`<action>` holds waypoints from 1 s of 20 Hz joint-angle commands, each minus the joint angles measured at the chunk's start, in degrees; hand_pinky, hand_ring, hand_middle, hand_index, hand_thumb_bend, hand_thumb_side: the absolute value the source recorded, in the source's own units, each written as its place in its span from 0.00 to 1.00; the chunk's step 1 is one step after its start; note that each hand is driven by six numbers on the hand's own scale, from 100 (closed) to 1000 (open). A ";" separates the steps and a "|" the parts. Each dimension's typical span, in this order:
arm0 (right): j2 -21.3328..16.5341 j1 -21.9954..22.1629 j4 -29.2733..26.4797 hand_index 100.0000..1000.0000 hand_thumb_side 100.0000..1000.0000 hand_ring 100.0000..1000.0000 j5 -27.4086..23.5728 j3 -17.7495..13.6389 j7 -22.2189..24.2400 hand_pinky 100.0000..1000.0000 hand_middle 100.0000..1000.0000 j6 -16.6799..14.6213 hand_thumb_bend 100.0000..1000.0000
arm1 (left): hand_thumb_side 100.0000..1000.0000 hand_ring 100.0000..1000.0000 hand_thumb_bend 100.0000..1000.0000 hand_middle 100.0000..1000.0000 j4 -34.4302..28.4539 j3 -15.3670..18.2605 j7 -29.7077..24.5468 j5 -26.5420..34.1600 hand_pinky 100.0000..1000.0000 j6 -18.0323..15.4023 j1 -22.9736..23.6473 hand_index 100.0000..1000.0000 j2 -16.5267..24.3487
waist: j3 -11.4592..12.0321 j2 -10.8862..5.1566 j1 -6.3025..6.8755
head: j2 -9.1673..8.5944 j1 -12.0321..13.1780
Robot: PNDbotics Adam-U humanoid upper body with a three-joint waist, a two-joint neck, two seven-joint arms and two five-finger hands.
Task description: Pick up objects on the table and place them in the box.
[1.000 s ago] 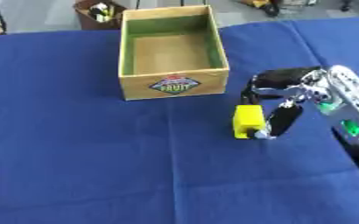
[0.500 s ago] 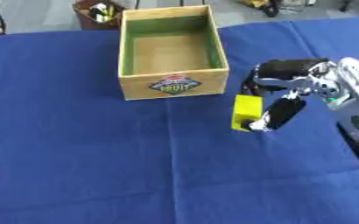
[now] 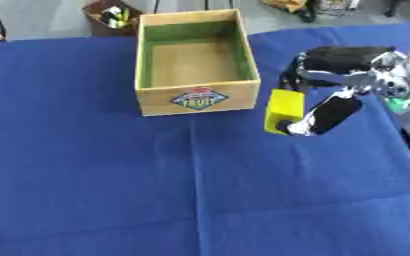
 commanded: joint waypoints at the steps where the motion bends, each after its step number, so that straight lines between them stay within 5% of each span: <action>1: -3.97 -2.10 -2.78 0.56 0.52 0.55 -1.66 -1.88 -1.93 0.48 0.37 0.73 0.00 | 1.00 0.49 0.00 0.51 -1.01 -0.04 -0.01 -0.07 0.35 0.04 -0.27 0.68 0.91 | 0.10 -1.42 -0.27 | -0.48 0.18; 10: -7.39 -9.85 -1.12 0.55 0.57 0.54 -4.06 -2.98 -5.03 0.48 0.35 2.96 0.00 | 1.00 0.49 0.00 0.51 -1.01 -0.29 -0.24 0.04 0.35 0.13 -0.09 0.68 1.16 | 1.48 -1.38 -0.76 | 0.17 -0.34; 20: -2.42 -20.14 11.42 0.53 0.57 0.53 0.76 -2.39 -7.04 0.47 0.33 3.29 0.00 | 1.00 0.49 0.00 0.51 -1.01 -0.71 -0.63 0.38 0.34 0.18 -0.51 0.68 1.15 | 3.91 -0.30 -1.20 | -0.72 -1.72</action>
